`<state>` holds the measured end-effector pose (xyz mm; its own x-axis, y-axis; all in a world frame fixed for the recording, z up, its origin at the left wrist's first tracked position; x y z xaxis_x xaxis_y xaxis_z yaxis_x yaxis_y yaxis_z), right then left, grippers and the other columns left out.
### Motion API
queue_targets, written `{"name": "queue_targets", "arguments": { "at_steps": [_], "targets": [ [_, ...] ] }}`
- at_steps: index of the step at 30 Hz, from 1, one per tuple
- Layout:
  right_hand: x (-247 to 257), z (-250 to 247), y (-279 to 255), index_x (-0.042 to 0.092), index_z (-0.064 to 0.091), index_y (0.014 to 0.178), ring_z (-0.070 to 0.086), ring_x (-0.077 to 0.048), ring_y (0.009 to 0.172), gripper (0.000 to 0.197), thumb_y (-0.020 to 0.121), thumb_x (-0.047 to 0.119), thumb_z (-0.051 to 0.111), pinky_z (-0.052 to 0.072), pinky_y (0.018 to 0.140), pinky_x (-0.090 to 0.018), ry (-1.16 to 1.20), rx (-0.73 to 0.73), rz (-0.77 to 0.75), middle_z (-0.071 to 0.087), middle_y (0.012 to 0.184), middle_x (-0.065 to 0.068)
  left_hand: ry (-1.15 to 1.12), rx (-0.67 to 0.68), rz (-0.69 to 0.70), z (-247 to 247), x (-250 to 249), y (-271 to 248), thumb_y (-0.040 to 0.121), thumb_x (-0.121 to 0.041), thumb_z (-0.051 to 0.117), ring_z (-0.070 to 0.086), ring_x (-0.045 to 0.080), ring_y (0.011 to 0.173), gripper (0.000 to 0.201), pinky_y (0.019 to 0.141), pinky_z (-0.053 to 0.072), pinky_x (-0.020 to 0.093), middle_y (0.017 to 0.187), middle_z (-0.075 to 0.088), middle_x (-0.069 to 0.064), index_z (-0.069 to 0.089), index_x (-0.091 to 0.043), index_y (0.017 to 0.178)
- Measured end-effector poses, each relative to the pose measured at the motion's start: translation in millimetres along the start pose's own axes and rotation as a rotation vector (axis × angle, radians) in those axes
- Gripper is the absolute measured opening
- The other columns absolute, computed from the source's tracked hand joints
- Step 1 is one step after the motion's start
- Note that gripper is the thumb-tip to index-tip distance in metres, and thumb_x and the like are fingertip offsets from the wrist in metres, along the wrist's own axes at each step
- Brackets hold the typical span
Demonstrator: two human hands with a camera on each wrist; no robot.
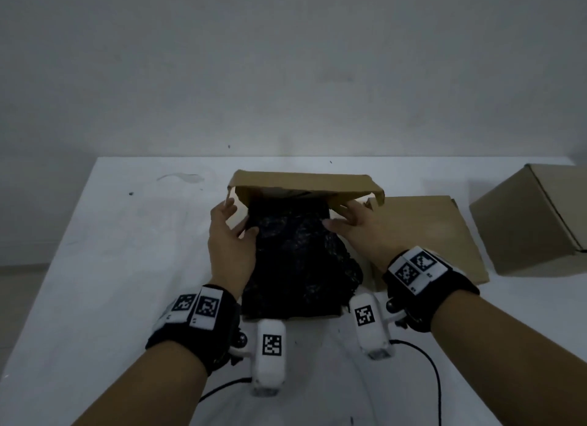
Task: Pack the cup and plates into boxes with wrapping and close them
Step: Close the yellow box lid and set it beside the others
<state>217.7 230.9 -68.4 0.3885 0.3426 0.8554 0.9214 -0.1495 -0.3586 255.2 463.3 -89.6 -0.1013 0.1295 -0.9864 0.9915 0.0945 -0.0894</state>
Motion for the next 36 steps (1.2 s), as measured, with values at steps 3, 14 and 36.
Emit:
{"name": "queue_targets", "arguments": {
  "at_steps": [3, 14, 36],
  "targets": [
    [-0.1, -0.5, -3.2, 0.024, 0.037, 0.137, 0.054, -0.018, 0.117, 0.066, 0.081, 0.034, 0.072, 0.047, 0.098, -0.041, -0.148, -0.071, 0.042, 0.047, 0.138, 0.003, 0.028, -0.04, 0.039, 1.0, -2.6, 3.6, 0.082, -0.002, 0.069, 0.057, 0.013, 0.111, 0.047, 0.092, 0.049, 0.024, 0.121, 0.054, -0.001, 0.044, -0.022, 0.116],
    [-9.2, -7.3, 0.7, 0.019, 0.048, 0.087, 0.06, -0.021, 0.084, 0.024, 0.082, 0.025, 0.07, 0.051, 0.078, -0.037, -0.227, -0.31, 0.082, 0.062, 0.079, 0.004, 0.268, 0.053, 0.393, -7.1, -26.7, 0.8, 0.092, -0.005, 0.054, 0.051, 0.009, 0.114, 0.022, 0.09, 0.043, 0.019, 0.127, 0.052, -0.006, 0.058, -0.022, 0.106],
    [-31.8, 1.0, -33.5, 0.017, 0.053, 0.086, 0.058, -0.019, 0.072, 0.027, 0.077, 0.028, 0.076, 0.051, 0.061, -0.032, -0.095, -0.3, 0.221, 0.057, 0.086, -0.001, -0.178, 0.22, -0.203, -3.8, -24.6, 11.2, 0.1, -0.043, 0.032, 0.056, 0.016, 0.11, 0.029, 0.093, 0.046, 0.033, 0.117, 0.06, 0.0, 0.054, -0.029, 0.114]
  ]
}}
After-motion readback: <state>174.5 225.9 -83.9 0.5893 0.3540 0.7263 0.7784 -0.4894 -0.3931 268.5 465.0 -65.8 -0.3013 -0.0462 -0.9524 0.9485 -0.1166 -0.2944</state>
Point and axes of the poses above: each hand's wrist, its own y-axis towards the middle knuckle, its own z-axis out of the palm, x = y × z, the point moved 7 cm from there along y, towards the middle knuckle
